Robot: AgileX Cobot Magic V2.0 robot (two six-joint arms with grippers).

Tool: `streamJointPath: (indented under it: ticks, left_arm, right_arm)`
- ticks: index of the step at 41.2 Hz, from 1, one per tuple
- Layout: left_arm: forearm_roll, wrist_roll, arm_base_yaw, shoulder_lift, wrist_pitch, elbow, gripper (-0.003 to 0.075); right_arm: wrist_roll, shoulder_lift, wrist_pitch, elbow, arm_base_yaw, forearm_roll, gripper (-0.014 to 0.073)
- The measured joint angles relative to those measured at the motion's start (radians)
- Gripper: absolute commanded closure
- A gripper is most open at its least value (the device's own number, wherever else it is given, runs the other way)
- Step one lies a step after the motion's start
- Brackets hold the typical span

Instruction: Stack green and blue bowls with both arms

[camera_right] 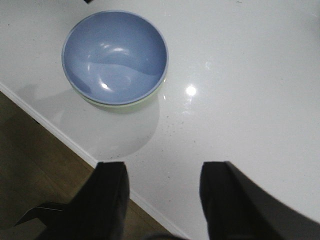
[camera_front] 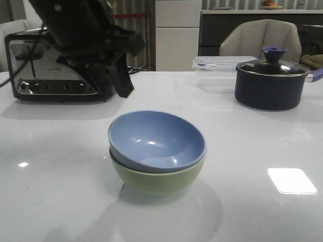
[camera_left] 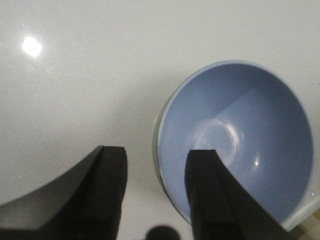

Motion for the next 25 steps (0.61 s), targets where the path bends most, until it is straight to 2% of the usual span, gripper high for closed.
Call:
streamJointPath:
  ticks: [25]
  left_arm:
    - [0.025, 0.000, 0.000, -0.671, 0.026, 0.448, 0.0357]
  right_arm:
    - [0.000, 0.000, 0.004, 0.000, 0.000, -0.028, 0.0149]
